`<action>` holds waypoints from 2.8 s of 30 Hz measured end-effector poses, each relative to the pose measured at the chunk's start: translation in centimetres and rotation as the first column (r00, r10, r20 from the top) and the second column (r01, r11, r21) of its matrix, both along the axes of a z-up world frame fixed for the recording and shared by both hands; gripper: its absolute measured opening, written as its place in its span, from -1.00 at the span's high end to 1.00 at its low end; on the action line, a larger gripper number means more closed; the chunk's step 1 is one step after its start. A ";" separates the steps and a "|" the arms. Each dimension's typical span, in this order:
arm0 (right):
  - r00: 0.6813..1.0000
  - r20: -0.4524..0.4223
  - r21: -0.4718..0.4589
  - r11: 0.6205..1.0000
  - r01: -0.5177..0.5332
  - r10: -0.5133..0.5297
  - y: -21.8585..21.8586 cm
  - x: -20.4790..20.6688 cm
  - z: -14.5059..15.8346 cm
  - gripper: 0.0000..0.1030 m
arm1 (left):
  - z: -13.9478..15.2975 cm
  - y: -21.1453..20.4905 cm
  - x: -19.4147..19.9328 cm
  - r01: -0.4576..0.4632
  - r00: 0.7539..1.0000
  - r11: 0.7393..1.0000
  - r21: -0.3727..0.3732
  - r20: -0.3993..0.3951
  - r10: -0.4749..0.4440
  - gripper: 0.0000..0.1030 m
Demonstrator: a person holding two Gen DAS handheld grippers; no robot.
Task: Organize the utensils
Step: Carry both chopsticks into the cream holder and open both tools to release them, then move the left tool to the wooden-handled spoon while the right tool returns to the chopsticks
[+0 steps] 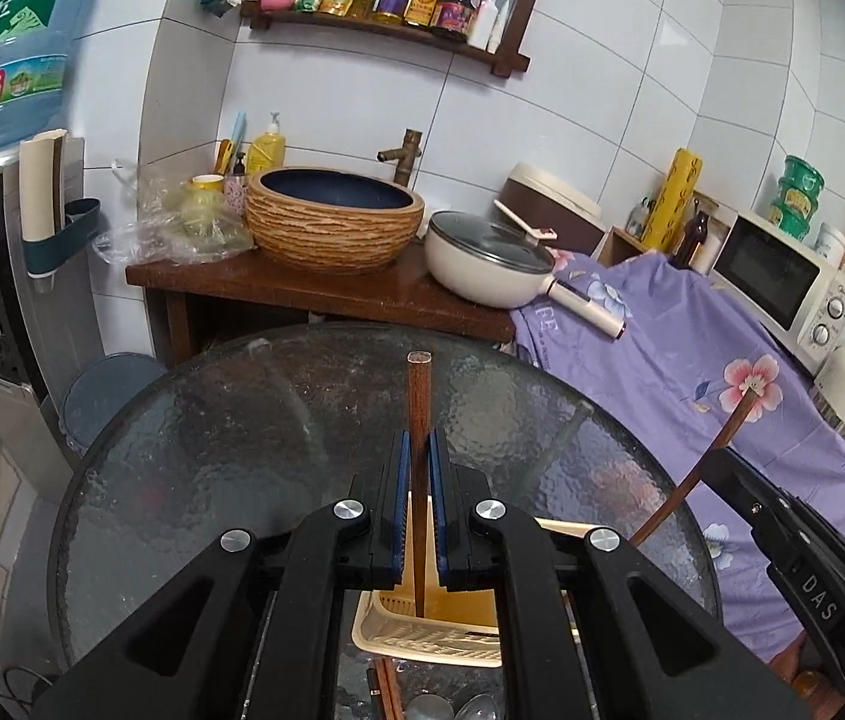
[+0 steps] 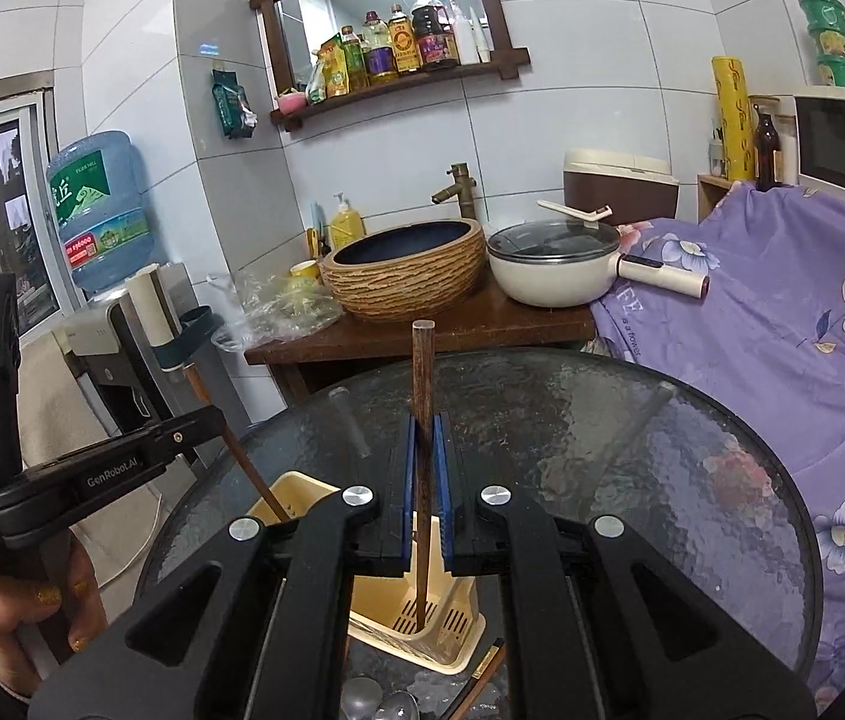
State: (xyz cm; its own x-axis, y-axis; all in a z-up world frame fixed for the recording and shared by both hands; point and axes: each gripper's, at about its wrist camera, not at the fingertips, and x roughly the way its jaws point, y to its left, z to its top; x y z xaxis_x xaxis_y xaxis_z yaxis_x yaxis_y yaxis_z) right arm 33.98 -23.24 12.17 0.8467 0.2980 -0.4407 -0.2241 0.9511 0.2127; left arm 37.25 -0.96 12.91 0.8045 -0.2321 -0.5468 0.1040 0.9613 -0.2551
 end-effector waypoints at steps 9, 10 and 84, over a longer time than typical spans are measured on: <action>1.000 0.000 0.006 1.000 0.016 -0.016 -0.2 0.1 -0.4 0.86 | -0.8 -0.8 0.3 0.004 1.000 0.999 0.034 -0.003 -0.004 0.87; 1.000 -0.001 0.006 1.000 0.022 -0.022 -0.3 0.1 -0.5 0.86 | -0.8 -0.8 0.2 0.007 1.000 0.999 0.035 -0.003 -0.007 0.86; 0.877 -0.481 -0.102 0.993 -0.057 0.001 1.8 -6.8 -18.8 0.54 | -18.8 -1.5 -14.3 0.289 0.916 0.928 0.236 -0.351 -0.195 0.10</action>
State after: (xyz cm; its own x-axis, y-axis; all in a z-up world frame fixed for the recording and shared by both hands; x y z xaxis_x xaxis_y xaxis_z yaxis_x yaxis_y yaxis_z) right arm 27.16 -21.42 -6.62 0.5145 0.2452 -0.8217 -0.1494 0.9692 0.1957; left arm 22.98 -2.45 -5.86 0.5165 -0.1989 -0.8329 0.3014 0.9526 -0.0406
